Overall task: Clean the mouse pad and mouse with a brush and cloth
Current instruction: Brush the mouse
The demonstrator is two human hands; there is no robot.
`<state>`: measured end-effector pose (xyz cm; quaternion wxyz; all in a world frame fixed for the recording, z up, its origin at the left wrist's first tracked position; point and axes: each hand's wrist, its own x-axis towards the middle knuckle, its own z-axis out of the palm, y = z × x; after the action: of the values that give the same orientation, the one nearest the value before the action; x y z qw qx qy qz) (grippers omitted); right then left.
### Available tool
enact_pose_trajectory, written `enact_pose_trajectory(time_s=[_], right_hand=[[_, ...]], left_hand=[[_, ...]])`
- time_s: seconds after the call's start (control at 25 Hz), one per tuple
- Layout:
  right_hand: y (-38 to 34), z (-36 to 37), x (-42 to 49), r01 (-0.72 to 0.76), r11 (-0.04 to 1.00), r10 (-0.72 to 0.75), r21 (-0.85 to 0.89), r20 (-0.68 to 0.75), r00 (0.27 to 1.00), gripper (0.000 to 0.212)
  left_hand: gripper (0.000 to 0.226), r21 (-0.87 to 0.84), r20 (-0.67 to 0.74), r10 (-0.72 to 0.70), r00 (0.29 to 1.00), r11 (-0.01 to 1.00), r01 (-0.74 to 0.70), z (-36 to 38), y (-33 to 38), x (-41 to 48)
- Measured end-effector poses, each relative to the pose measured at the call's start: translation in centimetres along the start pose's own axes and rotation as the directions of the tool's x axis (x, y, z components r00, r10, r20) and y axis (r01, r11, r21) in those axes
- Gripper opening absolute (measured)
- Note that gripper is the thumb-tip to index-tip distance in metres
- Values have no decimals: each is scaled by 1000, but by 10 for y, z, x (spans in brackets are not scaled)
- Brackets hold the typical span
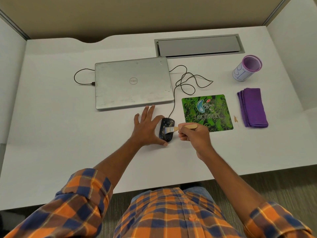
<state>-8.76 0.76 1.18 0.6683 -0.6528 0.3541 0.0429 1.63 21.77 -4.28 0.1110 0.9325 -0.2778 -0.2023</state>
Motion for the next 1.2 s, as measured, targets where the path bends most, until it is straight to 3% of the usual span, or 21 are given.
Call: enact_pose_trajectory(time_s=[0.28,0.6,0.88,1.0,1.2], right_hand=[[7,-12,6,-6,1000,5,-29,-17,1000,15],[4,-16,10,-6,997,7,74,-14,1000,10],[9,-12,15,-5,1000,5,16,-5,1000,12],[11,-22,12,28,999,-27,24,-37,999,14],[21,-11,0,92,996,-91,-10,37,995,12]], left_hand=[[127,-4,15,22,1000,1000,-22,1,0,3],[128,-10,27,23,999,1000,-23,2,-2,5],[128,-12,21,24,999,1000,-23,3,-3,4],[127,-1,19,27,999,1000,-27,4,-2,5],[128,6,9,33,999,999,-33,5,-2,5]])
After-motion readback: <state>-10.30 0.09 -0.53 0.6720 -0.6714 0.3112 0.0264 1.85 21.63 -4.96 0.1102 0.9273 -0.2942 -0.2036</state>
